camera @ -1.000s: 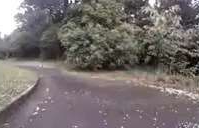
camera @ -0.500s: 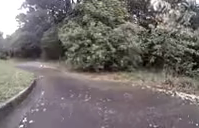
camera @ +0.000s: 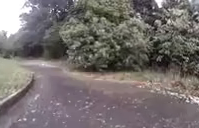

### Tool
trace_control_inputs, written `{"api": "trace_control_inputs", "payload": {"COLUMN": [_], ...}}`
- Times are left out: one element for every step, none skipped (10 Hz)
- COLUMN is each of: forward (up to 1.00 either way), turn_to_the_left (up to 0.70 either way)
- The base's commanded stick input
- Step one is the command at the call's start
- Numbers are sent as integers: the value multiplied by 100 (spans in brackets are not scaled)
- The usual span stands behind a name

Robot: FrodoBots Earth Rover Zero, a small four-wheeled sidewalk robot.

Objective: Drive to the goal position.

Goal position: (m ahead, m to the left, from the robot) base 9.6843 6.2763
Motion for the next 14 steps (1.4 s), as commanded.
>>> {"api": "trace_control_inputs", "payload": {"forward": [68, 68, 68, 68, 68, 68, 68, 68, 68, 68, 68, 68, 68, 68], "turn_to_the_left": [14, 11, 6, 5, 4, 6, 8, 20, 21, 23, 23, 23, 21, 19]}}
